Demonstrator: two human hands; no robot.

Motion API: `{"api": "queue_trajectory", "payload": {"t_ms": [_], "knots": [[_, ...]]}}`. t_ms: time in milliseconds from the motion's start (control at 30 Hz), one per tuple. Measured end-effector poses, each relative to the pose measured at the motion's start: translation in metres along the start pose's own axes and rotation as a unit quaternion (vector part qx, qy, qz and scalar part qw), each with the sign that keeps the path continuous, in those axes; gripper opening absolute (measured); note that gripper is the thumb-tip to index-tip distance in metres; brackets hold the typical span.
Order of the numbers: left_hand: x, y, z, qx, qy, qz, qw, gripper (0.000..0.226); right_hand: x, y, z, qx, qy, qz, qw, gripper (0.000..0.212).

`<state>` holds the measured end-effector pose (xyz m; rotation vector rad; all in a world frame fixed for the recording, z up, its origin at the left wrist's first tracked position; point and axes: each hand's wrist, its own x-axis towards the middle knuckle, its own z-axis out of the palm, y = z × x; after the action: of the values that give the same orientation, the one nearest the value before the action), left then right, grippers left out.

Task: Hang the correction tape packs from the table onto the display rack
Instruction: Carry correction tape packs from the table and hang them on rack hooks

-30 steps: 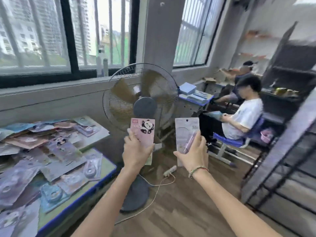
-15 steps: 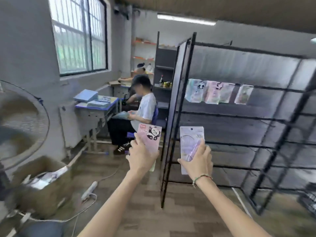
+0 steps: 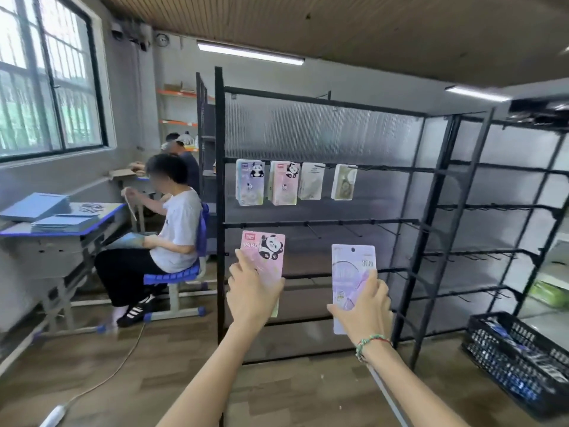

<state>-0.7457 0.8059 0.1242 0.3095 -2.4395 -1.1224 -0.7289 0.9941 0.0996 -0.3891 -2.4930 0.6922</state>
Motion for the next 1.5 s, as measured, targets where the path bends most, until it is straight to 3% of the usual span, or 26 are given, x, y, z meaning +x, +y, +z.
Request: {"api": "queue_trajectory", "payload": {"t_ms": [500, 900, 1200, 1500], "knots": [[0.135, 0.093, 0.165, -0.004, -0.006, 0.047, 0.999, 0.106, 0.191, 0.062, 0.050, -0.012, 0.018, 0.024, 0.999, 0.104], [0.255, 0.177, 0.250, 0.001, 0.047, 0.108, 0.993, 0.110, 0.344, 0.089, 0.076, -0.001, 0.030, 0.007, 1.000, 0.109], [0.305, 0.215, 0.291, 0.015, 0.079, 0.068, 0.994, 0.110, 0.432, 0.099, 0.092, 0.045, 0.007, -0.066, 0.997, 0.109], [0.317, 0.212, 0.318, 0.050, 0.117, 0.020, 0.992, 0.111, 0.481, 0.097, 0.091, 0.080, -0.006, -0.133, 0.988, 0.106]]}}
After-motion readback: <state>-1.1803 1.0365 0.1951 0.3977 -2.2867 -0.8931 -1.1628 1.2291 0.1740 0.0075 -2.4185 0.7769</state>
